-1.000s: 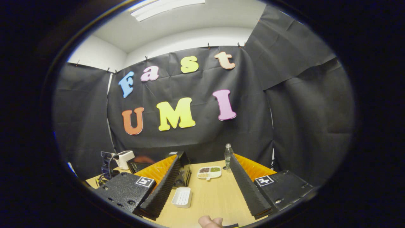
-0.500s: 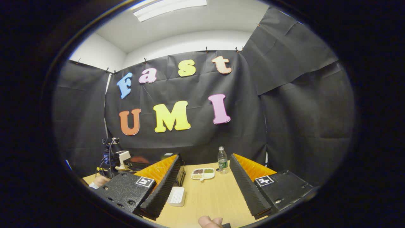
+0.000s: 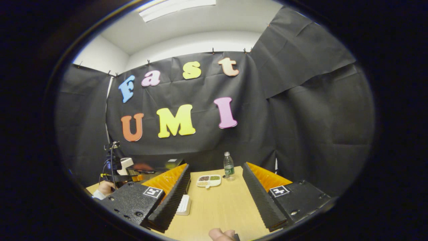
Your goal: Open the electric oven with the left hand, put the food in, and close the electric oven.
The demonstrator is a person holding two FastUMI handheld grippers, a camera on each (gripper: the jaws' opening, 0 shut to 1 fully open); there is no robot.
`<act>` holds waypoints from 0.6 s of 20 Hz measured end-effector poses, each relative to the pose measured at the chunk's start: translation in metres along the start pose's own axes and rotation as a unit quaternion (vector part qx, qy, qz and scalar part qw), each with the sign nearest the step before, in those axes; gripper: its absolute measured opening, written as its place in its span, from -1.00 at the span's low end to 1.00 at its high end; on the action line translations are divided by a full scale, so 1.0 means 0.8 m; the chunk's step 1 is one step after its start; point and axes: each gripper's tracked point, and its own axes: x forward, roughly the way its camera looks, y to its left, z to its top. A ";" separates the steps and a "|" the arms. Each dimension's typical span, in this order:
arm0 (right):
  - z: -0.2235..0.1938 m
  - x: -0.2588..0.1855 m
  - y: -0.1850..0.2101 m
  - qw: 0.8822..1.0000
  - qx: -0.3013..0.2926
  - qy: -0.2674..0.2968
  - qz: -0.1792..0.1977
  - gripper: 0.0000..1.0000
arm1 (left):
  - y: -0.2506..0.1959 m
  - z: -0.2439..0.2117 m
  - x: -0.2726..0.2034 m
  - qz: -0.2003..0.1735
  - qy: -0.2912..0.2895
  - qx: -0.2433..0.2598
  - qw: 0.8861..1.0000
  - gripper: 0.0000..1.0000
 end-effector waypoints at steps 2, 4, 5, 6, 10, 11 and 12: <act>0.002 -0.001 0.005 1.000 0.002 0.000 0.004 0.93 | -0.003 0.016 -0.027 -0.001 -0.020 0.005 1.000 0.88; 0.002 -0.004 0.008 1.000 0.006 -0.001 0.007 0.93 | -0.008 0.039 -0.060 -0.004 -0.043 0.009 0.999 0.87; 0.003 -0.007 0.011 1.000 0.008 -0.002 0.008 0.93 | -0.009 0.052 -0.077 -0.001 -0.054 0.013 0.998 0.87; 0.005 -0.009 0.013 1.000 0.009 -0.004 0.009 0.93 | -0.010 0.064 -0.097 0.005 -0.066 0.019 0.998 0.87; 0.013 -0.024 0.015 1.000 0.008 -0.016 0.008 0.93 | -0.019 0.101 -0.171 0.017 -0.106 0.059 0.992 0.87; 0.016 -0.026 0.018 1.000 0.007 -0.018 0.009 0.93 | -0.020 0.111 -0.192 0.024 -0.119 0.072 0.990 0.87; 0.016 -0.029 0.021 1.000 0.007 -0.019 0.011 0.93 | -0.023 0.118 -0.213 0.028 -0.131 0.084 0.987 0.87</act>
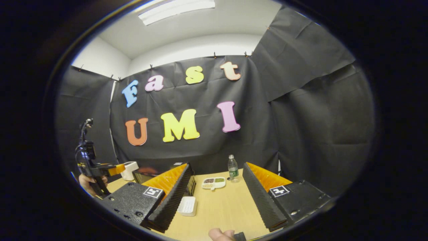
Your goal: Open the electric oven with the left hand, put the food in, and close the electric oven.
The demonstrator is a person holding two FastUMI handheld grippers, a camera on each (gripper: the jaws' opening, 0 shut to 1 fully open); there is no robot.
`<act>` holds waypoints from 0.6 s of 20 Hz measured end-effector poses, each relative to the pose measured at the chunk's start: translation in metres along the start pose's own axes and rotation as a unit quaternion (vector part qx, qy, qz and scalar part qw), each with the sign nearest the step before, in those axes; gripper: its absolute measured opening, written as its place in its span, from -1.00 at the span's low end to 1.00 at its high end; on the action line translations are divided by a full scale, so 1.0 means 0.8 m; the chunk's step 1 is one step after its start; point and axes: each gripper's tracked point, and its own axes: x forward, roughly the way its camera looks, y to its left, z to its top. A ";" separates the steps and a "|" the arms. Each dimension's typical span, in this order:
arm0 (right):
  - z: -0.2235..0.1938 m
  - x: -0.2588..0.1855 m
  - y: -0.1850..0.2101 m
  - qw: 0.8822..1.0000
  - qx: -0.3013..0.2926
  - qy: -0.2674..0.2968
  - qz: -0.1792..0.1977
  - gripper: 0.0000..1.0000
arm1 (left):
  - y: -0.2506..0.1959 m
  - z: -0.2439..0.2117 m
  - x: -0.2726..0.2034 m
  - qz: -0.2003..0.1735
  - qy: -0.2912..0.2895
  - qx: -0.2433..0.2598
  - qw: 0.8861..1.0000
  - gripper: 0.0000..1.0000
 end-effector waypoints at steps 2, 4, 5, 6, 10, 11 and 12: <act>0.004 -0.006 0.006 1.000 -0.003 -0.004 0.004 0.93 | -0.006 0.020 -0.035 0.000 -0.021 0.015 1.000 0.87; 0.007 -0.012 0.014 1.000 -0.006 -0.006 0.010 0.93 | -0.017 0.032 -0.068 -0.007 -0.037 0.016 0.999 0.87; 0.009 -0.014 0.019 1.000 -0.009 -0.009 0.013 0.93 | -0.022 0.036 -0.083 -0.011 -0.041 0.014 0.999 0.87; 0.012 -0.018 0.022 1.000 -0.014 -0.011 0.015 0.93 | -0.024 0.042 -0.096 -0.013 -0.047 0.014 0.999 0.87; 0.016 -0.026 0.034 0.999 -0.030 -0.020 0.021 0.93 | -0.025 0.047 -0.139 -0.011 -0.061 0.020 0.998 0.87; 0.014 -0.025 0.035 0.999 -0.033 -0.019 0.021 0.93 | -0.025 0.044 -0.148 -0.012 -0.061 0.018 0.998 0.87; 0.011 -0.024 0.037 0.999 -0.034 -0.017 0.021 0.93 | -0.027 0.039 -0.155 -0.013 -0.058 0.015 0.998 0.87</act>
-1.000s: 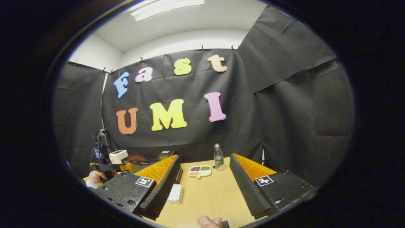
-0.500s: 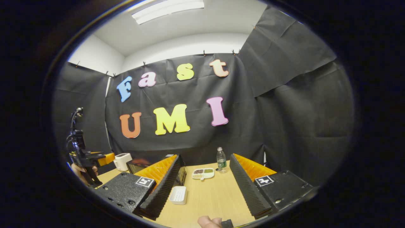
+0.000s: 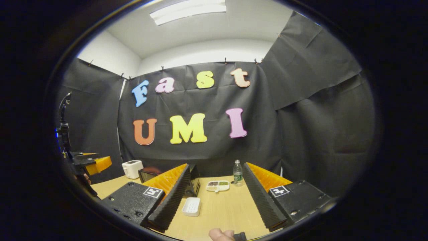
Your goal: Open the electric oven with the left hand, put the food in, and close the electric oven.
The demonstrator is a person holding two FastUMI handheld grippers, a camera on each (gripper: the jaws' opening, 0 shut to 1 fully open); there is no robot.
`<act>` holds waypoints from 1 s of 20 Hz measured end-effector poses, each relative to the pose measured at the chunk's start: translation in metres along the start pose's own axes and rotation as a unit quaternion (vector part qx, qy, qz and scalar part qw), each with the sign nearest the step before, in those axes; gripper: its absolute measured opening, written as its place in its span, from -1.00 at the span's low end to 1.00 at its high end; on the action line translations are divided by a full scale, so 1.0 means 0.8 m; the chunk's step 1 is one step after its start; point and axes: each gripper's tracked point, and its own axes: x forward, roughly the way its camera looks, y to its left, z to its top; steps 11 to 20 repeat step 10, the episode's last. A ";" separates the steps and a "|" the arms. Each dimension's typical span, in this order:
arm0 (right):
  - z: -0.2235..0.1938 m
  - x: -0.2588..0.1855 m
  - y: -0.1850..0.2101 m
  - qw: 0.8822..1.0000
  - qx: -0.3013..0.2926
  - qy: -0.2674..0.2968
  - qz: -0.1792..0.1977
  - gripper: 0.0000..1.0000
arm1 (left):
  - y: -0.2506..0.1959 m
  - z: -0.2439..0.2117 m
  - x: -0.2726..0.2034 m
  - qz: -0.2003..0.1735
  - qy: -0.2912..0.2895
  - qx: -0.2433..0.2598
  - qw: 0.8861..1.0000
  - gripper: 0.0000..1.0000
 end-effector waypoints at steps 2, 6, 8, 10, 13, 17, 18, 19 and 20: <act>-0.006 0.000 0.004 1.000 0.000 0.004 0.002 0.93 | -0.004 -0.013 -0.012 -0.003 0.008 -0.002 1.000 0.87; -0.027 0.011 0.001 1.000 0.001 0.017 -0.001 0.93 | -0.014 -0.040 -0.023 -0.003 0.024 0.008 1.000 0.87; -0.033 0.014 0.003 1.000 0.006 0.024 0.003 0.93 | -0.019 -0.045 -0.022 -0.003 0.031 0.014 0.999 0.88; -0.035 0.015 0.005 1.000 0.009 0.027 0.009 0.93 | -0.015 -0.040 -0.022 0.004 0.023 0.018 1.000 0.89; -0.035 0.015 0.005 1.000 0.009 0.027 0.009 0.93 | -0.015 -0.040 -0.022 0.004 0.023 0.018 1.000 0.89; -0.035 0.015 0.005 1.000 0.009 0.027 0.009 0.93 | -0.015 -0.040 -0.022 0.004 0.023 0.018 1.000 0.89; -0.035 0.015 0.005 1.000 0.009 0.027 0.009 0.93 | -0.015 -0.040 -0.022 0.004 0.023 0.018 1.000 0.89; -0.035 0.015 0.005 1.000 0.009 0.027 0.009 0.93 | -0.015 -0.040 -0.022 0.004 0.023 0.018 1.000 0.89; -0.035 0.015 0.005 1.000 0.009 0.027 0.009 0.93 | -0.015 -0.040 -0.022 0.004 0.023 0.018 1.000 0.89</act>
